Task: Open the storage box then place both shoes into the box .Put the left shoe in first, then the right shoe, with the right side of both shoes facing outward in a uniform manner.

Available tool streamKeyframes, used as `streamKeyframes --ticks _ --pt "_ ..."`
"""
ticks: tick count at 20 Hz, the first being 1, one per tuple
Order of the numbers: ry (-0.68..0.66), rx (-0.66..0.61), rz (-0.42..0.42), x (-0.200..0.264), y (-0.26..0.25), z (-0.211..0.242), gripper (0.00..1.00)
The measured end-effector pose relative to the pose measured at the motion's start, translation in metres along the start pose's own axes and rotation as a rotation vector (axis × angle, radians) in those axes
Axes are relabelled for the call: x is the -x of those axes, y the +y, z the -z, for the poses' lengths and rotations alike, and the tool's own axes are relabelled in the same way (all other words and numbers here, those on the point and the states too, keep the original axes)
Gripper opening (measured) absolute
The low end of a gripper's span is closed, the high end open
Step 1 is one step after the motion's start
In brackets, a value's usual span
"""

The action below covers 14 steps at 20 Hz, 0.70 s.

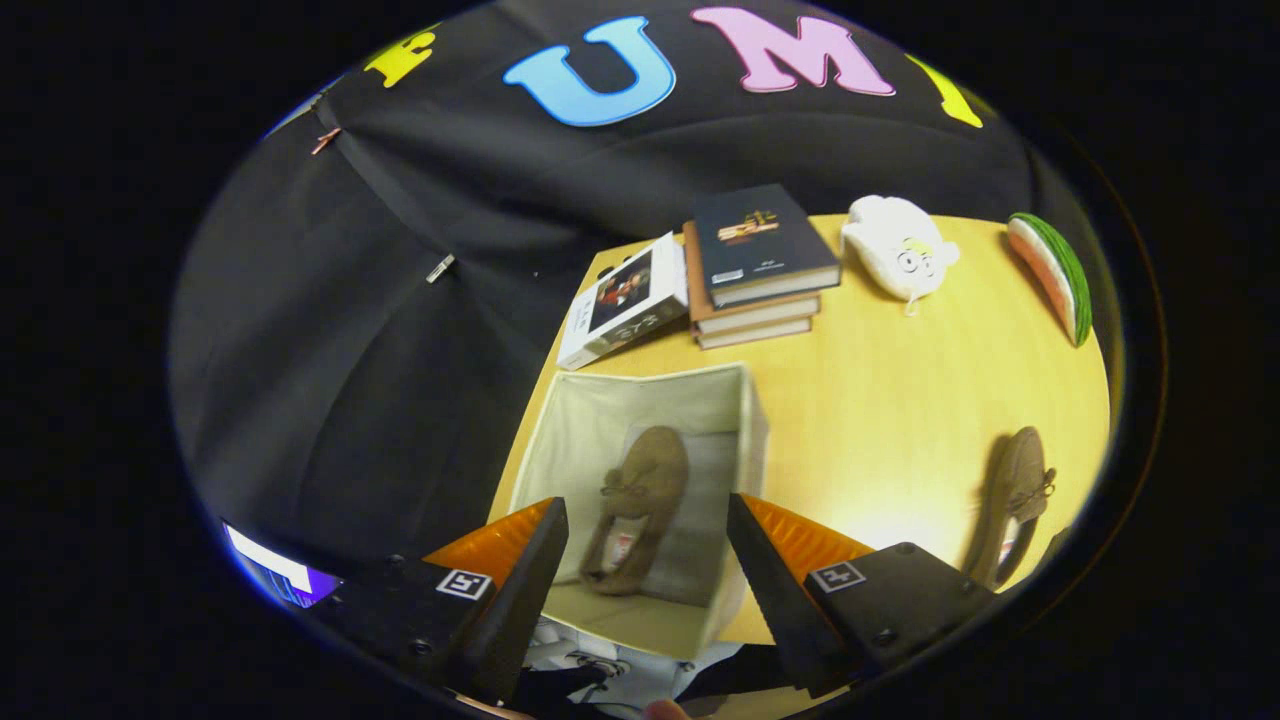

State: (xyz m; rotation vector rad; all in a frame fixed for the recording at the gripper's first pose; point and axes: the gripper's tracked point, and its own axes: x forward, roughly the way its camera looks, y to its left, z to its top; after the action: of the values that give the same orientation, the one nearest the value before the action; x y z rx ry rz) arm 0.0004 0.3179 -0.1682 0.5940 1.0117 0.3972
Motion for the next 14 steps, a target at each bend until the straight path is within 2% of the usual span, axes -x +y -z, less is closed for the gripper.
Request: streamKeyframes --ticks 2,6,9,14 --pt "-0.033 0.032 0.05 0.022 -0.041 0.001 0.99" --pt "-0.043 0.063 0.209 0.063 -0.146 0.021 0.99" --pt "-0.007 0.085 0.35 0.087 -0.231 0.05 0.99" --pt "0.065 0.043 0.506 0.105 -0.334 0.09 0.99"
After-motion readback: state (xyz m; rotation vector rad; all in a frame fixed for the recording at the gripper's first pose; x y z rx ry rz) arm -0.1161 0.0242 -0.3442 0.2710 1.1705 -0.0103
